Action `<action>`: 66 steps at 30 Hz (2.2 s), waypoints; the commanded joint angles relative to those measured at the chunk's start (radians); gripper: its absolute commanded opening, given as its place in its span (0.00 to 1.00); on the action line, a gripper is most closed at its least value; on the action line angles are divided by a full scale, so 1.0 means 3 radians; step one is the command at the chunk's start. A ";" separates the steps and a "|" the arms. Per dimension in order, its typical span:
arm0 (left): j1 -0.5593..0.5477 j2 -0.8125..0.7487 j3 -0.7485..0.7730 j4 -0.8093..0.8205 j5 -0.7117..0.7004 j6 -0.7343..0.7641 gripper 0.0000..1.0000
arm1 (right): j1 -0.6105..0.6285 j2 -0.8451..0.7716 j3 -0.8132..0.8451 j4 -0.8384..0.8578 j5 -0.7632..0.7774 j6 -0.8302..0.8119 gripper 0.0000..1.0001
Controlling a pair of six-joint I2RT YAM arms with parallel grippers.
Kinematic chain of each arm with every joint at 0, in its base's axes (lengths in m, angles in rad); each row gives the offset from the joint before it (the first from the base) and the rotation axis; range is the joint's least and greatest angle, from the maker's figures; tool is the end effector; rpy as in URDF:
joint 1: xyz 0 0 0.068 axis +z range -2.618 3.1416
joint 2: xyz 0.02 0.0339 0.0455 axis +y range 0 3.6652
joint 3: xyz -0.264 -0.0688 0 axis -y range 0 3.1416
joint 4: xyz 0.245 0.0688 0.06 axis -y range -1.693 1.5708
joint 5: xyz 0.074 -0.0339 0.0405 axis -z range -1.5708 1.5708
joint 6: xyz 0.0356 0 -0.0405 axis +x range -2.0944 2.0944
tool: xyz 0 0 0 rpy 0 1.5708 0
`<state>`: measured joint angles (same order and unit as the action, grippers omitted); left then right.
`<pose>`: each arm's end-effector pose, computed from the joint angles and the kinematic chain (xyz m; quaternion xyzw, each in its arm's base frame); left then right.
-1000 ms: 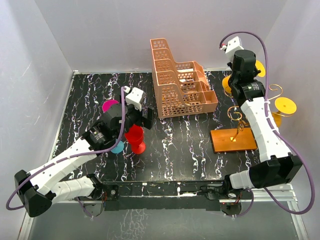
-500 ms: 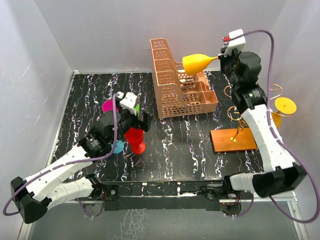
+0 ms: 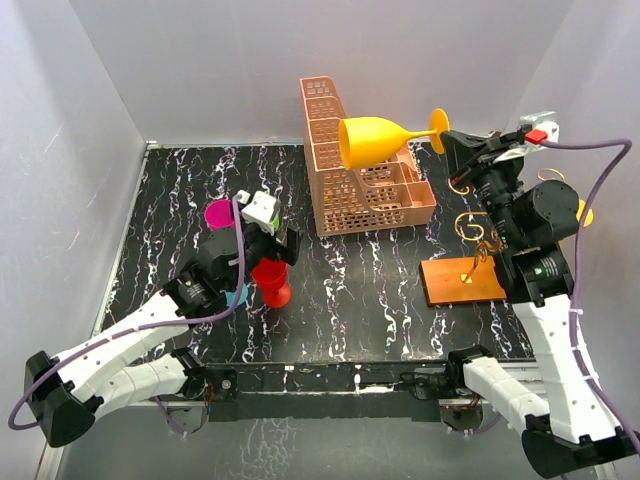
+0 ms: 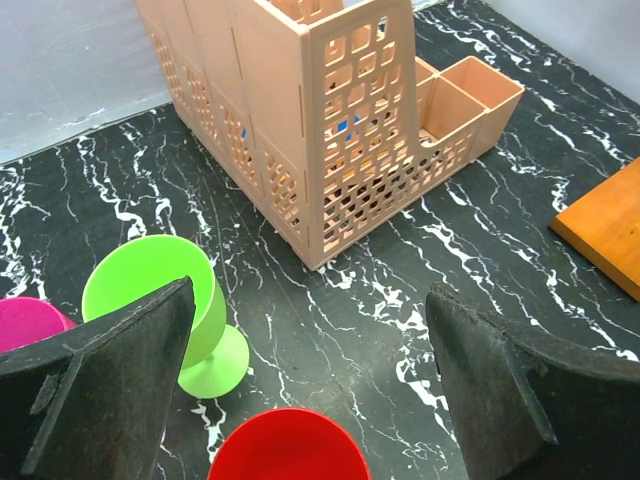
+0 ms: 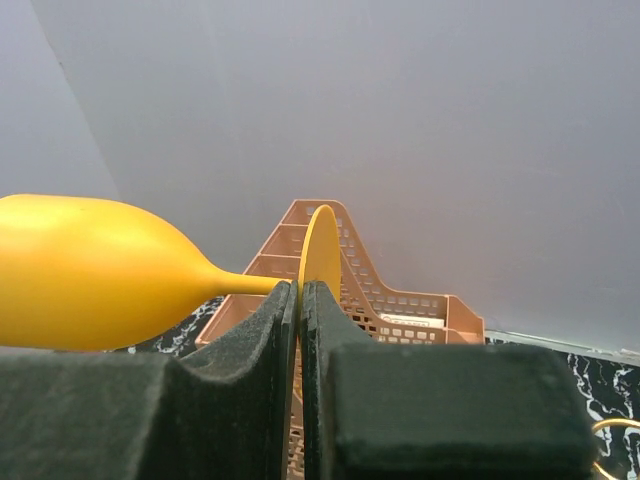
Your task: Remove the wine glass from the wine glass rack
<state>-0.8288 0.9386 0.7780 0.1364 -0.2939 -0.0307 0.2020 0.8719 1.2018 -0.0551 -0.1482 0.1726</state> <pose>0.1586 -0.1578 0.3439 0.1808 0.6920 -0.1926 0.6718 0.1632 0.0388 0.4814 -0.0679 0.6010 0.1920 0.7729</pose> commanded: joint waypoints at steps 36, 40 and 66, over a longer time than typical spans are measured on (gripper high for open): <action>-0.0019 0.0101 0.1742 -0.1170 0.0963 -0.2370 0.97 | 0.0002 -0.0201 -0.0065 -0.0186 -0.1191 0.0583 0.08; -0.0019 0.0239 0.1814 -0.1112 0.1105 -0.2388 0.85 | 0.0001 -0.0191 -0.0059 -0.0199 -0.1216 0.0608 0.08; -0.0009 0.0526 0.1903 -0.1408 0.1159 -0.2165 0.00 | 0.0003 -0.0413 -0.0040 -0.0360 -0.0611 0.0069 0.46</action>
<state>-0.8288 1.1137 1.3098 -0.2375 0.0864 -0.7280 0.2012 0.7780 1.1671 -0.2070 -0.4110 0.2504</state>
